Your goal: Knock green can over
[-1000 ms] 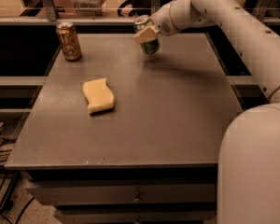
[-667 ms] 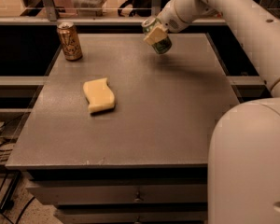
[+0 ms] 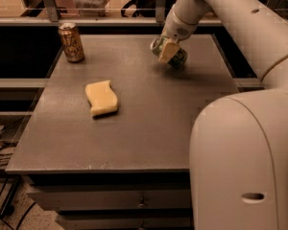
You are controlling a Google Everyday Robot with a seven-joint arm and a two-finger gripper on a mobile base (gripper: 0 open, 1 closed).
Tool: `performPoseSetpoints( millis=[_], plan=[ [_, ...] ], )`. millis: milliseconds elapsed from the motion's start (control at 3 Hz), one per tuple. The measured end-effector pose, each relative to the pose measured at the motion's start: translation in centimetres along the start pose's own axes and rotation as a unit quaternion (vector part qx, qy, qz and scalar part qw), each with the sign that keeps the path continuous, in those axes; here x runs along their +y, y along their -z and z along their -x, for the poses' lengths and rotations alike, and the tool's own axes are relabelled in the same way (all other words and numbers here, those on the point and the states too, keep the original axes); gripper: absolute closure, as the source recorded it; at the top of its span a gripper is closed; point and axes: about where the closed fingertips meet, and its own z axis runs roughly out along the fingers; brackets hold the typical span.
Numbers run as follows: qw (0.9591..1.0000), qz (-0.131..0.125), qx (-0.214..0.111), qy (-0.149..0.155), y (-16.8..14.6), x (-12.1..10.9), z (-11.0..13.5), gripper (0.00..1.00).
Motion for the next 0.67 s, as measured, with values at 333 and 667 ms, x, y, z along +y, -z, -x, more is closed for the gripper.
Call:
performPoseSetpoints(
  millis=[333, 667],
  plan=[
    [0.9978, 0.059, -0.005, 0.03, -0.6, 3.0, 0.5, 0.12],
    [0.9936, 0.085, -0.071, 0.024, 0.4, 5.0, 2.3, 0.0]
  ],
)
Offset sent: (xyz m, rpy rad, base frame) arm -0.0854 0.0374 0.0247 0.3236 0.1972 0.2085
